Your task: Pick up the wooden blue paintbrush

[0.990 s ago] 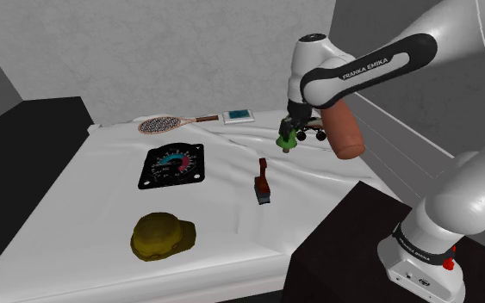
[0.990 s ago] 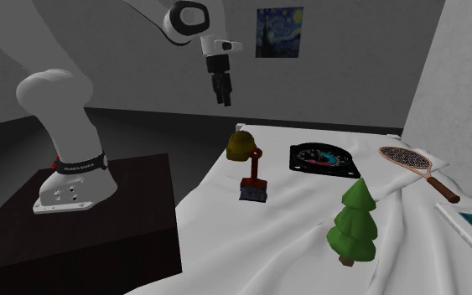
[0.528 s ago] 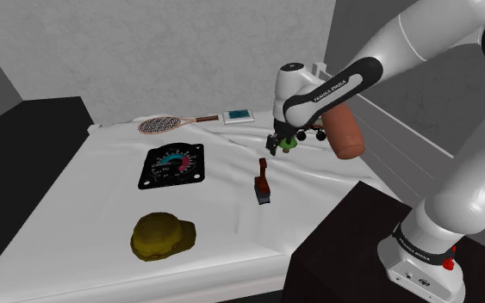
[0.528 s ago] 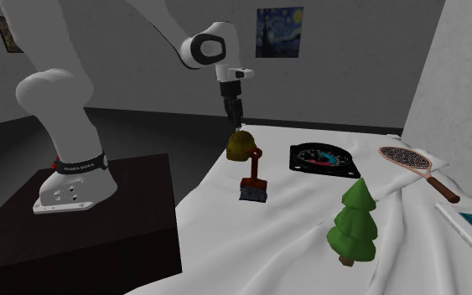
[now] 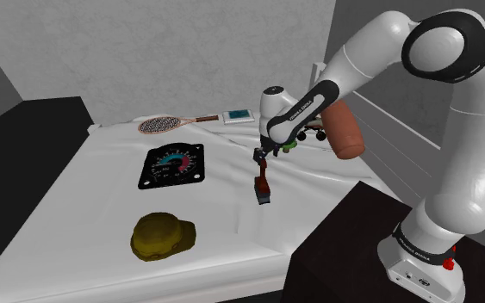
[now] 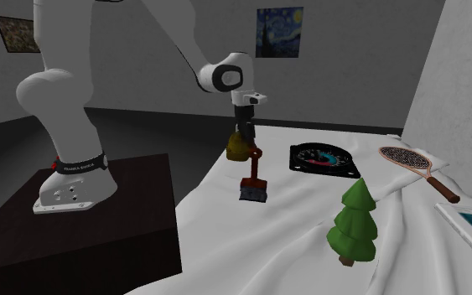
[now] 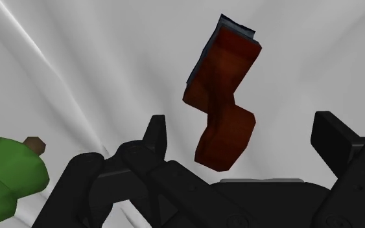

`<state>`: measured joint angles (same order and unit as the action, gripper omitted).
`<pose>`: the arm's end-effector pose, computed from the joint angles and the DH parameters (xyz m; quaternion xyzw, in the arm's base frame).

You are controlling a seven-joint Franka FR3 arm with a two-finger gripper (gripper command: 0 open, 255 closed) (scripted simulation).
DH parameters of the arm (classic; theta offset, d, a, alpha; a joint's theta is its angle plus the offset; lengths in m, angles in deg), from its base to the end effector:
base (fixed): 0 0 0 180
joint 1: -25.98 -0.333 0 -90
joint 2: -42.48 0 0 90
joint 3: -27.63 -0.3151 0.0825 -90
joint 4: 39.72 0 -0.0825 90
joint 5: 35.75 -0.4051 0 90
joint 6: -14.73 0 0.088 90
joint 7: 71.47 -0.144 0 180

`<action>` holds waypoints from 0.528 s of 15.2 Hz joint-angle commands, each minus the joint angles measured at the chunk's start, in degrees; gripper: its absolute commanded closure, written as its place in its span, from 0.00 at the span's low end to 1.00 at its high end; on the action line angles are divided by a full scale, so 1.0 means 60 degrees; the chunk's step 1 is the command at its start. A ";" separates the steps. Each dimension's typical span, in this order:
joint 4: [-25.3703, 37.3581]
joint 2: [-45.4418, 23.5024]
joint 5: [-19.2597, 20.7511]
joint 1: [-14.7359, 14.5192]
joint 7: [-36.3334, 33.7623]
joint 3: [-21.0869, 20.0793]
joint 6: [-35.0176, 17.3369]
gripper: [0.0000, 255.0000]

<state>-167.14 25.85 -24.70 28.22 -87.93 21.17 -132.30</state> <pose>0.5679 0.0429 0.1937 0.9984 -0.0300 0.0344 0.0329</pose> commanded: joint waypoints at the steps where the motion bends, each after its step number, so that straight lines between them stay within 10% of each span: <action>1: 0.0341 -0.0510 0.0054 -0.0043 -0.0114 0.0042 -0.0134 0.00; 8: 0.0407 -0.1351 0.0347 -0.0171 -0.0372 0.0229 -0.0900 0.00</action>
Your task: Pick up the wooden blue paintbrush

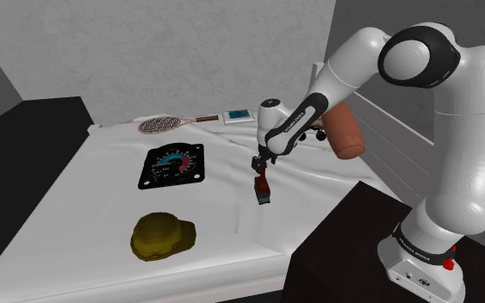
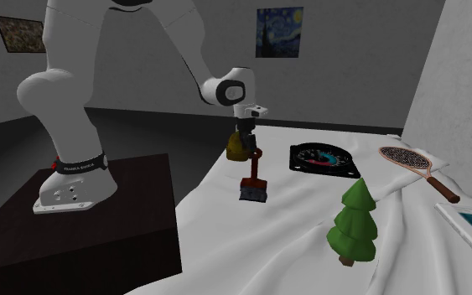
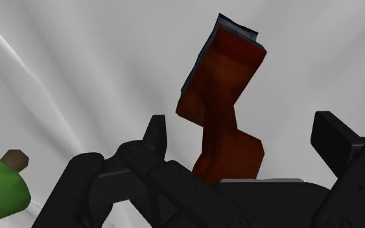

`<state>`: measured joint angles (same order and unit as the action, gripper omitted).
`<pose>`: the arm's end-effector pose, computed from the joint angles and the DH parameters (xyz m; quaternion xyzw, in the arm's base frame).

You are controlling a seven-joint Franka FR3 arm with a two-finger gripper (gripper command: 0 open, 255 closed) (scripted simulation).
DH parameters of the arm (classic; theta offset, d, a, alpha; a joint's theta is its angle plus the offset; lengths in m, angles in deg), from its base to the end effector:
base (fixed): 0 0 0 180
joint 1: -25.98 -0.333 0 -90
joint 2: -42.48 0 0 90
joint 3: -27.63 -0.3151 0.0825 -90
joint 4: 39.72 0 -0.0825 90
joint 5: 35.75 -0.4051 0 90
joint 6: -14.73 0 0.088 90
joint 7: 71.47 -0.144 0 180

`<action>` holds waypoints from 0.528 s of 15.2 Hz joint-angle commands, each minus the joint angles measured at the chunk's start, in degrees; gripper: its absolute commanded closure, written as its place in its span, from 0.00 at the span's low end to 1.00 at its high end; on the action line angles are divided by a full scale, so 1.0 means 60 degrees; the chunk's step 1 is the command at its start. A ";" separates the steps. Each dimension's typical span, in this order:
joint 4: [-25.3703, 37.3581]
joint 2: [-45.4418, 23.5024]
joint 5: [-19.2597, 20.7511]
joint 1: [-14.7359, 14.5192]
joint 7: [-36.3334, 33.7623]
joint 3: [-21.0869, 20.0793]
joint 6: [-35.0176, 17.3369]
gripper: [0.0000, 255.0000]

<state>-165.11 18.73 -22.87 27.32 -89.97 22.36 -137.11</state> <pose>0.5742 0.0441 0.1440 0.9984 -0.0336 0.0326 0.0313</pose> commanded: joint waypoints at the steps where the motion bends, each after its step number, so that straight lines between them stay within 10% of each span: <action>1: 0.0067 -0.0163 0.0042 -0.0021 -0.0033 0.0032 -0.0099 0.00; 2: 0.0068 -0.0164 0.0042 -0.0021 -0.0032 0.0032 -0.0099 0.00; 3: 0.0083 -0.0172 0.0039 -0.0017 -0.0026 0.0032 -0.0092 1.00; 8: 0.0079 -0.0170 0.0041 -0.0020 -0.0031 0.0033 -0.0094 1.00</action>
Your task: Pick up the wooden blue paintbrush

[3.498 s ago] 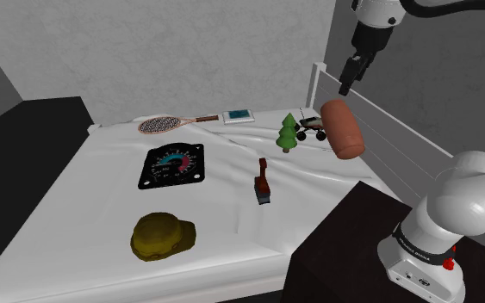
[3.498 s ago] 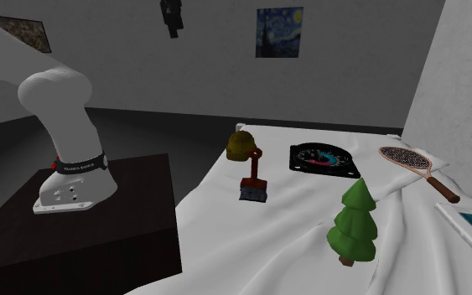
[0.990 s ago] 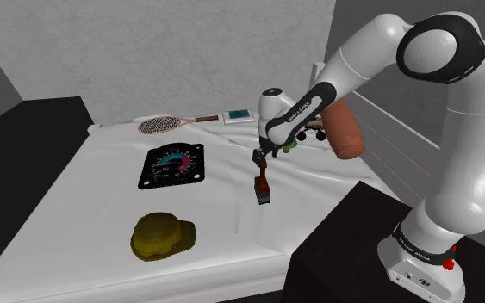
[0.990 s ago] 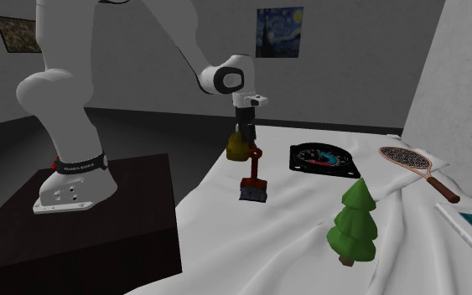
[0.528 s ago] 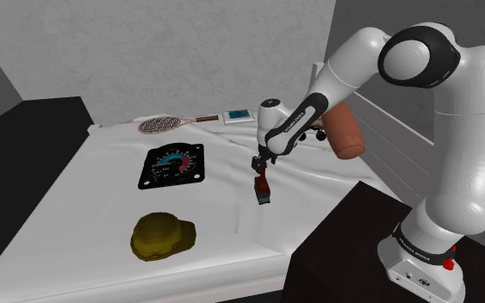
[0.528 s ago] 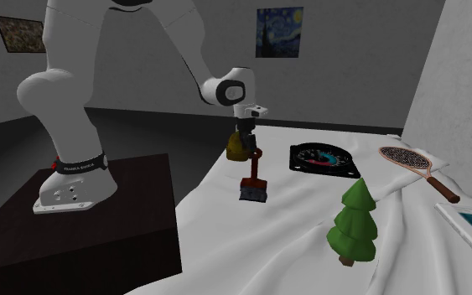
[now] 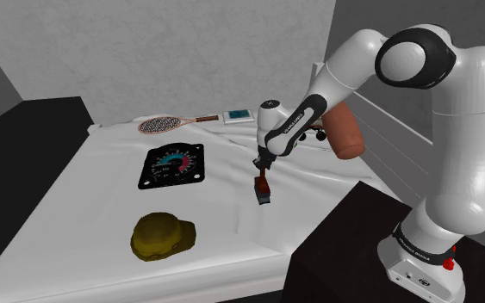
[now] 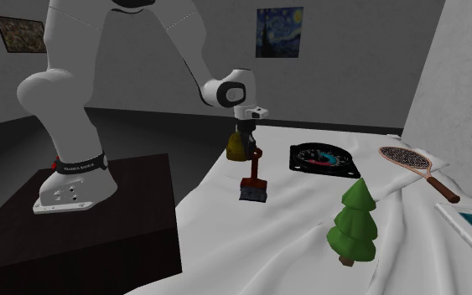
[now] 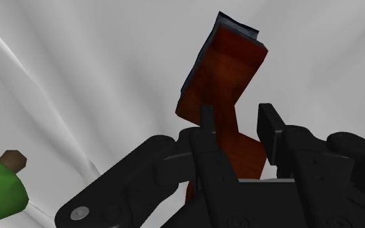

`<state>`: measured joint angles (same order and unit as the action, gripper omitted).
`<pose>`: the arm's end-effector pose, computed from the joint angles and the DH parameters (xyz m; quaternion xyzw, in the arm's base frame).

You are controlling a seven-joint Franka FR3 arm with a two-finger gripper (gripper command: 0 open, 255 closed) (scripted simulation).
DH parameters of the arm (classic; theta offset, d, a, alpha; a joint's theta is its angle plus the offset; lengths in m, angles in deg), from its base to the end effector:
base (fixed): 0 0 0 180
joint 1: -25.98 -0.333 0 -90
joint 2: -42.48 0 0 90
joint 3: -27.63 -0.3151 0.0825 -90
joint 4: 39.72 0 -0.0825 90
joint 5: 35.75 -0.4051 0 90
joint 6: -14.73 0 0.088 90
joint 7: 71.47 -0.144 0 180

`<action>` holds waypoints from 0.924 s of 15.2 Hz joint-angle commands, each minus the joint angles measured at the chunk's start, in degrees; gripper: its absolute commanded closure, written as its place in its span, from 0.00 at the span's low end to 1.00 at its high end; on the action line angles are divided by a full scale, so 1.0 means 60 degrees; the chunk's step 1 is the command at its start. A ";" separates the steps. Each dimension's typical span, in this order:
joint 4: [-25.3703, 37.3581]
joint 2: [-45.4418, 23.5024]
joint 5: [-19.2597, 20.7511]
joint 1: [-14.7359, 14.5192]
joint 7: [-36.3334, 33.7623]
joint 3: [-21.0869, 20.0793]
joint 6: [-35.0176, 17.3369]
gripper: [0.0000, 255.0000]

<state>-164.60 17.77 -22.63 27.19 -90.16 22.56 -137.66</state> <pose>0.5762 0.0440 0.1386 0.9984 -0.0337 0.0335 0.0313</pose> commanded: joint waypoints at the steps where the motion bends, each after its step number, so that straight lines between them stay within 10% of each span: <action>1: -0.0002 -0.0013 0.0001 -0.0002 -0.0001 0.0000 -0.0003 1.00; 14: -0.0076 0.1092 -0.0382 0.0166 0.0338 -0.0245 0.1015 1.00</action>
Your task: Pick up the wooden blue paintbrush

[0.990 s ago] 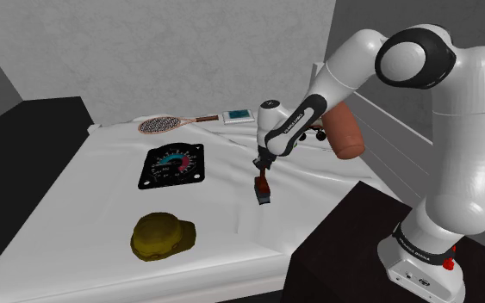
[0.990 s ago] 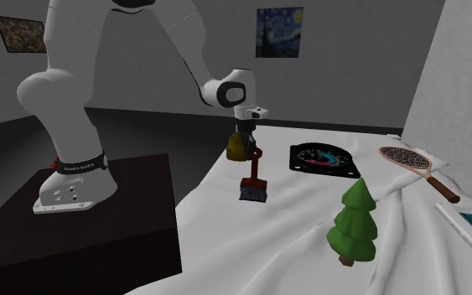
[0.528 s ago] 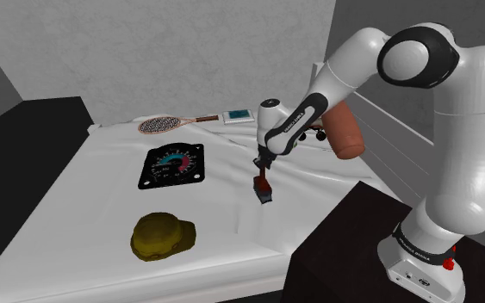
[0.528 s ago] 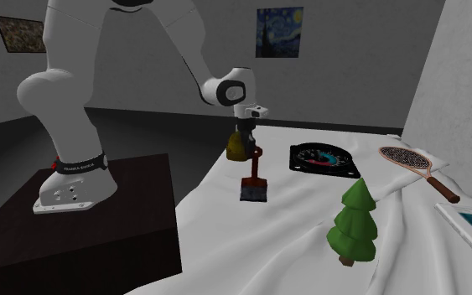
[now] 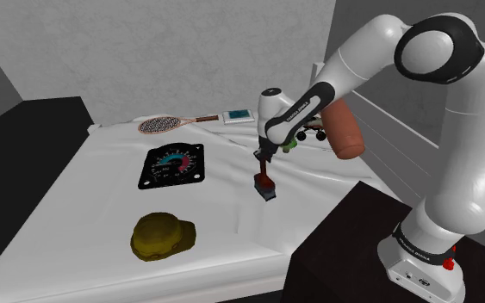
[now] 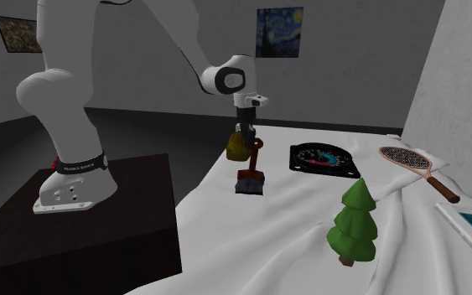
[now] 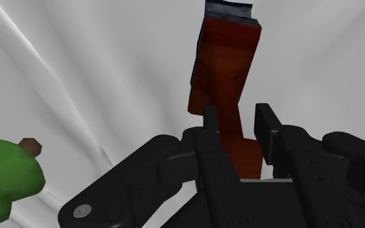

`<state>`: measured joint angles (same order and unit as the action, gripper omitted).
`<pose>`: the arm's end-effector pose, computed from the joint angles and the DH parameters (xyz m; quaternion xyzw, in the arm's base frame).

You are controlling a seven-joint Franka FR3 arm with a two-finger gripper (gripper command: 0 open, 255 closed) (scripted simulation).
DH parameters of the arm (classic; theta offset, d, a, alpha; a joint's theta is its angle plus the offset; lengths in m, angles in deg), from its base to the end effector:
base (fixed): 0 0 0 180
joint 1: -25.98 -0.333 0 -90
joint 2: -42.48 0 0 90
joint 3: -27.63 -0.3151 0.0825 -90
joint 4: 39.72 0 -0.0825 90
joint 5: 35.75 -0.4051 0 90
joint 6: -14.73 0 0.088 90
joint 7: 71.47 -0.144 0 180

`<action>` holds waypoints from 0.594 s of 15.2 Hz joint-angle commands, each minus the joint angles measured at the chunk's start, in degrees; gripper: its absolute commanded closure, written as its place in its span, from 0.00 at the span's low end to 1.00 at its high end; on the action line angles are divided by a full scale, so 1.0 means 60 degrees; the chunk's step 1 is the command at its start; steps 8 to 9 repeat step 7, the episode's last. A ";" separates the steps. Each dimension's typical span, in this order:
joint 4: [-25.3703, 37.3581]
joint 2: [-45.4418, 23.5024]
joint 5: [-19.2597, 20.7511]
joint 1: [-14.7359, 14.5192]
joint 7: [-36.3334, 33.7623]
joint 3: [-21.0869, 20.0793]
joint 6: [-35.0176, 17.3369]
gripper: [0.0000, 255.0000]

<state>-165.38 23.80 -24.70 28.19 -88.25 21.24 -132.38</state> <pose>0.5759 0.0432 0.1857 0.9984 -0.0336 0.0325 0.0312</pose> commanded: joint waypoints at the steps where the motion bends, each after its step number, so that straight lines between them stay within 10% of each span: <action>1: 0.0059 0.0189 -0.0076 0.0013 0.0052 -0.0044 0.0241 1.00; 9: 0.0105 0.0601 -0.0232 0.0056 0.0187 -0.0115 0.0691 1.00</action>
